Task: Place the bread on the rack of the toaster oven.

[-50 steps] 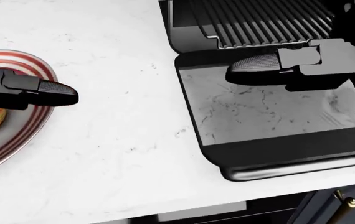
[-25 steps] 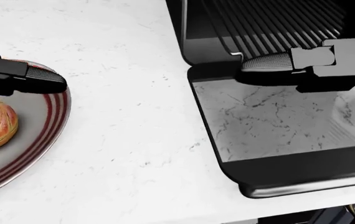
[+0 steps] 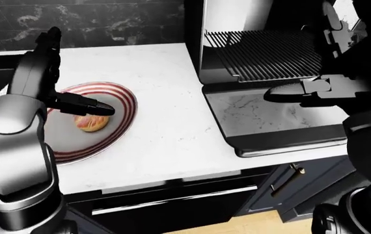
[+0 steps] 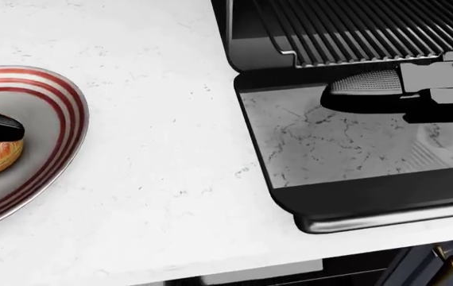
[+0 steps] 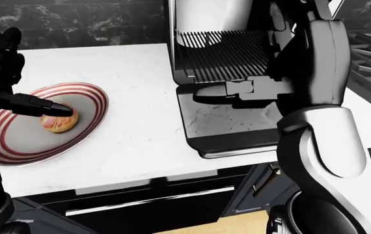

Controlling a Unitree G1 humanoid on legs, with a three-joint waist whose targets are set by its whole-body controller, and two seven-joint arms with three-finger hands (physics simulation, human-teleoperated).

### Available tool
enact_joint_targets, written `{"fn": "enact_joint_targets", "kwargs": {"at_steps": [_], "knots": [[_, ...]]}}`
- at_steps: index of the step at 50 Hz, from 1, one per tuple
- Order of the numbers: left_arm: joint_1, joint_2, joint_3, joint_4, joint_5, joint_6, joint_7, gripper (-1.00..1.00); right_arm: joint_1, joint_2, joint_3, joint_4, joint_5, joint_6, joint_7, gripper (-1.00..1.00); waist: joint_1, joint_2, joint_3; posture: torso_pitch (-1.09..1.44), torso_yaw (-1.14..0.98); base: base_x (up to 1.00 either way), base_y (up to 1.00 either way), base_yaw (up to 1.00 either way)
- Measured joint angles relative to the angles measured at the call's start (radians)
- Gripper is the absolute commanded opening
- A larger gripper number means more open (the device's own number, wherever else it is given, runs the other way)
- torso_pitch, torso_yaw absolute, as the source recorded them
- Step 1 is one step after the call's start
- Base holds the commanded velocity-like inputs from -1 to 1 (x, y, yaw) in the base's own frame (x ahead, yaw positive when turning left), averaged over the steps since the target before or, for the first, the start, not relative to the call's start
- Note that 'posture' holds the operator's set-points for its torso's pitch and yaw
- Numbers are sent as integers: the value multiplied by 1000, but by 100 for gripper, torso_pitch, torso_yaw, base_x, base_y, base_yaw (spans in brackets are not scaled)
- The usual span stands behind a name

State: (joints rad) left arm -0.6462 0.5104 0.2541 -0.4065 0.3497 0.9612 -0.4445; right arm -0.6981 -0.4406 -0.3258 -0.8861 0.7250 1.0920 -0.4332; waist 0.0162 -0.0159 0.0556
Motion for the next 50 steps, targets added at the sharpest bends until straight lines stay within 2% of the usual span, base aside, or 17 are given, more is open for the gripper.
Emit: {"fn": "enact_joint_targets", "kwargs": {"at_steps": [15, 33, 50], "knots": [[41, 8, 43, 89, 17, -57, 3, 100, 26, -13, 18, 5, 22, -30, -22, 100, -1, 2, -6, 0, 0, 0, 0, 0], [46, -8, 28, 219, -21, -138, 54, 100, 8, -12, 20, 17, 9, -22, -8, 100, -3, 4, -10, 0, 0, 0, 0, 0], [107, -34, 30, 224, -16, -144, 68, 100, 19, -11, 13, 7, 9, -19, -5, 100, -4, 5, -11, 0, 0, 0, 0, 0]]}}
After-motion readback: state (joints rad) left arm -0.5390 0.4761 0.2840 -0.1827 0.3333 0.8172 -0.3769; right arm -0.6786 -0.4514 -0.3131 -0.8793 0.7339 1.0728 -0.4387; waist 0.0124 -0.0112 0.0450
